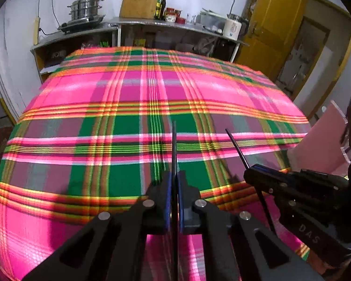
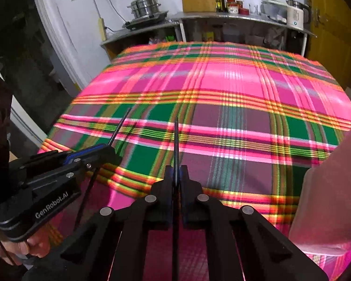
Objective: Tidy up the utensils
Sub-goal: 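Lift the black chopstick with the right gripper and carry it over the caddy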
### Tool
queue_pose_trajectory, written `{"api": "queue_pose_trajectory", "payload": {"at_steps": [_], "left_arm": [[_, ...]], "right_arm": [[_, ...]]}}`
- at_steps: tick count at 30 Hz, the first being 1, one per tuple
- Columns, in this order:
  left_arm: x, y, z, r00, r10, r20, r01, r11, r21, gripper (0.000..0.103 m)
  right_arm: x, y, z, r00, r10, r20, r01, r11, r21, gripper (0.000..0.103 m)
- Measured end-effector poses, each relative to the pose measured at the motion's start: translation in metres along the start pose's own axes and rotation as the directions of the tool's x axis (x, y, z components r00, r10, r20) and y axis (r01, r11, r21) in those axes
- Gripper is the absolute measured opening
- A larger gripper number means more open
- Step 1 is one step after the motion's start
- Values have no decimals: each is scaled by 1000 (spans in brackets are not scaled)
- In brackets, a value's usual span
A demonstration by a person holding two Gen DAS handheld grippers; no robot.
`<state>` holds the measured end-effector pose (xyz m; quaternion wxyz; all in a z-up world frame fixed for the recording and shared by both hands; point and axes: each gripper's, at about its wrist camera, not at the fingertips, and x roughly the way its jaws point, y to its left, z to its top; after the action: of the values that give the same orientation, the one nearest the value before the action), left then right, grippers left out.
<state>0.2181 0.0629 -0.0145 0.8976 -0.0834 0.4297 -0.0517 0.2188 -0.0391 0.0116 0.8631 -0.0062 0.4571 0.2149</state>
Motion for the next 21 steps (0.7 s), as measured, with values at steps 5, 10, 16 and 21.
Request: {"api": "queue_pose_trajectory", "payload": {"at_steps": [5,10,16,21], "left_arm": [[-34,-4,3,998,-12,56,12,1000,5,6],[-67,-11,6,994,-24,107,22,1000,18,6],[-99,-22,8,987,-41,154,36,999,32,6],[-120,-33,9,981,-57,183,48,997,54,6]], "right_arm": [[-32,8,0,998,22,59,-21,1000,-8,5],[-66,13,3,992,36,122,-35,999,-16,5],[-106,14,0,981,45,187,-43,999,-15,5],[-136,10,-4,971,42,236,-41,999,-9,5]]}}
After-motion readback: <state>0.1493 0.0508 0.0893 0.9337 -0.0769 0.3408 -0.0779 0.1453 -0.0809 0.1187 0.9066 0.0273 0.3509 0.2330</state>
